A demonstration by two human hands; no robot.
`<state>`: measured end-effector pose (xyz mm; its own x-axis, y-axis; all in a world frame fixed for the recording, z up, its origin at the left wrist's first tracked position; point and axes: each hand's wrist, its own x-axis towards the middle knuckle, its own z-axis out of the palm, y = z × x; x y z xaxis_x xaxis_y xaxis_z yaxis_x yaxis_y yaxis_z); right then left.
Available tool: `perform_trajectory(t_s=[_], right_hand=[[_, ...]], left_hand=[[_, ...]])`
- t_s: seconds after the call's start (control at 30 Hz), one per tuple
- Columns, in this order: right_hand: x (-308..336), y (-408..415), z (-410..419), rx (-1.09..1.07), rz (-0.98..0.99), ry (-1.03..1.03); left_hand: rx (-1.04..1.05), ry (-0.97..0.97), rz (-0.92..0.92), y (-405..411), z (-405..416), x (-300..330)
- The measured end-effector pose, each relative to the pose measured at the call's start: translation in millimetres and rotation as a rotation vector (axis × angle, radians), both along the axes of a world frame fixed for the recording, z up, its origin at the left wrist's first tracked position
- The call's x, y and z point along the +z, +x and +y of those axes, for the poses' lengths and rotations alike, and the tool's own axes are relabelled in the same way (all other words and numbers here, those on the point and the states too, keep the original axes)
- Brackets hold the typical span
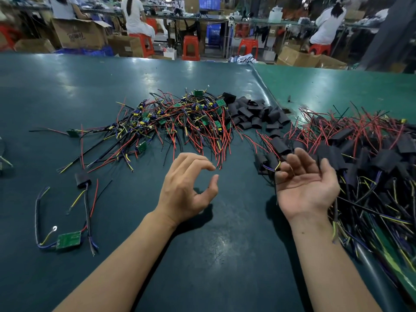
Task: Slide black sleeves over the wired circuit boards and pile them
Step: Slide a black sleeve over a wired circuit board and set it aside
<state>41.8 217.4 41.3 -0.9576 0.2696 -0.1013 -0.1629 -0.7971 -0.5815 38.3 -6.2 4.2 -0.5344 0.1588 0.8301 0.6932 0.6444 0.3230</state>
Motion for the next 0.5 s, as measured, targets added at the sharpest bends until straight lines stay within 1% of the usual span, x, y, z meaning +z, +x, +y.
perform_trajectory(t_s=[0.1, 0.23, 0.3, 0.33, 0.37, 0.43, 0.5], right_hand=[[-1, 2, 12, 0.056, 0.083, -0.207], [-2, 3, 27, 0.077, 0.152, -0.439], [-2, 2, 31, 0.084, 0.144, -0.462], [-2, 2, 32, 0.085, 0.116, -0.404], [-1, 0, 31, 0.078, 0.070, -0.296], [0, -5, 23, 0.047, -0.036, 0.020], [1, -7, 9, 0.029, -0.084, 0.354]], left_hand=[[0.005, 0.003, -0.004, 0, 0, 0], [0.023, 0.005, -0.025, 0, 0, 1], [0.031, 0.004, -0.036, 1, 0, 2], [0.033, 0.001, -0.040, 1, 0, 2], [0.035, -0.004, -0.045, 1, 0, 2], [0.033, -0.019, -0.053, 1, 1, 3], [0.034, -0.036, -0.062, 1, 1, 2]])
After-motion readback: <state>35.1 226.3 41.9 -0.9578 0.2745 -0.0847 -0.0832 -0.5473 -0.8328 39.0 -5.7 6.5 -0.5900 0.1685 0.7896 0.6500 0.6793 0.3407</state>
